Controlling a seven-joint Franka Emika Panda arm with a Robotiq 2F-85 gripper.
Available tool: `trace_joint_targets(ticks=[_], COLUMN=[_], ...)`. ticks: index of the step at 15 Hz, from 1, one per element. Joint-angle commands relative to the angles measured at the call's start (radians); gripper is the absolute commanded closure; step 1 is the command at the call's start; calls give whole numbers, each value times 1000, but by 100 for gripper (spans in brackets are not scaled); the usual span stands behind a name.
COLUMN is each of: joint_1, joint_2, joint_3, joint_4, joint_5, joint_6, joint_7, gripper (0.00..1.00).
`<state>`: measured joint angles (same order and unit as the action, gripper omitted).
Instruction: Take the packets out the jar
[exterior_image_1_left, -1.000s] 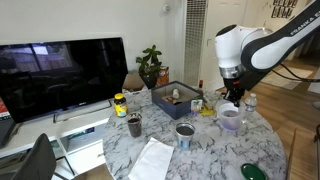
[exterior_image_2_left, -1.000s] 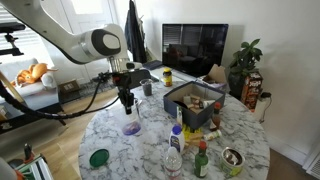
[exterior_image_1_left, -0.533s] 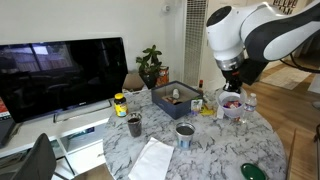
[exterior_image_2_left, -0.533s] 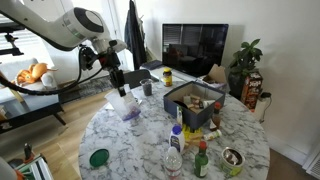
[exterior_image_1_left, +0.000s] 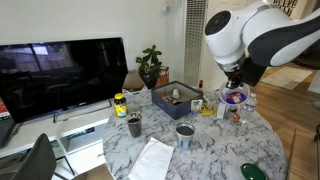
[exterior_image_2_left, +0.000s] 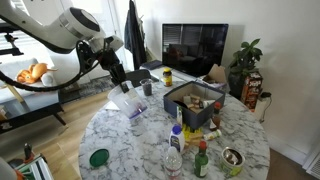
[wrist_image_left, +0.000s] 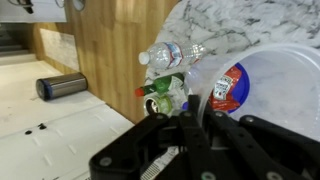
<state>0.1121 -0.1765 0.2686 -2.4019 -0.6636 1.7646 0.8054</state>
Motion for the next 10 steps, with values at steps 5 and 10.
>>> trace_joint_targets(ticks=[5,10], joint_1=[97,150], joint_2=[79,146], joint_3=[80,93], joint_4=[41,50], joint_5=[-247,-416], joint_6=[-295,-470], joint_7=[130,175], gripper=[99,99])
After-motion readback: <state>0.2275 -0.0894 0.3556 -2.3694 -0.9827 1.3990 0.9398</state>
